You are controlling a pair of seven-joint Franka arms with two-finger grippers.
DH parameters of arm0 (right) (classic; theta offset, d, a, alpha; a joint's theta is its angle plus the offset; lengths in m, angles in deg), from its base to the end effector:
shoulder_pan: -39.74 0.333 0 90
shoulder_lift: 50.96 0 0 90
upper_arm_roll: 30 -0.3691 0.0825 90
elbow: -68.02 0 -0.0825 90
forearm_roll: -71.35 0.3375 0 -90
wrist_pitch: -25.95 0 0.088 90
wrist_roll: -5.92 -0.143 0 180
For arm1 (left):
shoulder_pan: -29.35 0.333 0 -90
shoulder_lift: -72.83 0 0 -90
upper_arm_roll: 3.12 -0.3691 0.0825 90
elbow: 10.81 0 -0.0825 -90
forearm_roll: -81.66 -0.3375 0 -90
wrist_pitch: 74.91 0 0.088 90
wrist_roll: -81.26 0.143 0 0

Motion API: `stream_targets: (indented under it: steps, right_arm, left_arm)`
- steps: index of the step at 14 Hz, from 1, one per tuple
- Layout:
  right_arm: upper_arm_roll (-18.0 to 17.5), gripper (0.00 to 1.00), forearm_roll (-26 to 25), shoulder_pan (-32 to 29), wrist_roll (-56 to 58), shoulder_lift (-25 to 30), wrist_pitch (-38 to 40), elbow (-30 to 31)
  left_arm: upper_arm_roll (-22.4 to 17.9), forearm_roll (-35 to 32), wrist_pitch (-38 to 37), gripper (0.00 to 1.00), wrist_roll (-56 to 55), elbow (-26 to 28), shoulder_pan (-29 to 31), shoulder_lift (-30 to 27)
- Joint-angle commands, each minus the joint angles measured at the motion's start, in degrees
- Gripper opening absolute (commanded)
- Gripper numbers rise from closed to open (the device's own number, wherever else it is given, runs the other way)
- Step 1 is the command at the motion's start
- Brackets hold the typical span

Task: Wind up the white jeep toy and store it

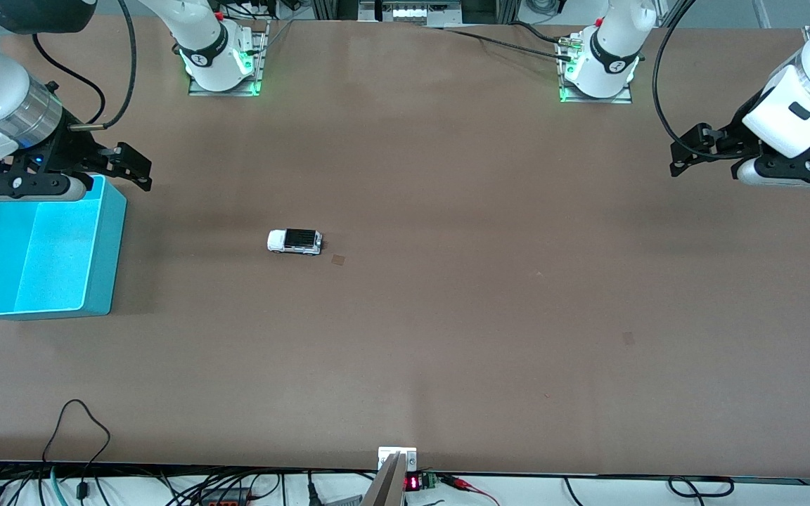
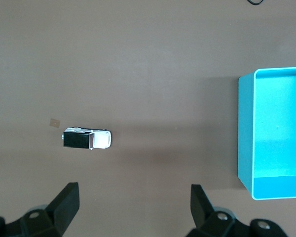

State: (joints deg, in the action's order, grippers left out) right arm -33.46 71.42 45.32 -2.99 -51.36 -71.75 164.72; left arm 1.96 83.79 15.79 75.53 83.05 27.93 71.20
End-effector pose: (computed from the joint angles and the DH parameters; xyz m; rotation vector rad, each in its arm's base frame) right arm 0.5132 0.0817 0.5996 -3.1383 -0.0033 -0.0159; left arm 0.4927 -0.0622 0.6283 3.1096 -0.0193 -0.0472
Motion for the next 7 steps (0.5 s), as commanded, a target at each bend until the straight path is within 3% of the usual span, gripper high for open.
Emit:
stream_targets:
  steps: [1,7]
  right_arm:
    - [0.03,1.00,-0.15,0.74,-0.76,0.66,0.84,-0.11]
    - [0.03,1.00,0.02,1.18,0.29,-0.03,0.93,0.41]
  left_arm:
    - [0.28,0.94,-4.56,1.00,-0.68,-4.37,-0.07,0.75]
    - [0.63,0.85,-5.89,1.00,-0.77,-4.74,-0.68,2.16]
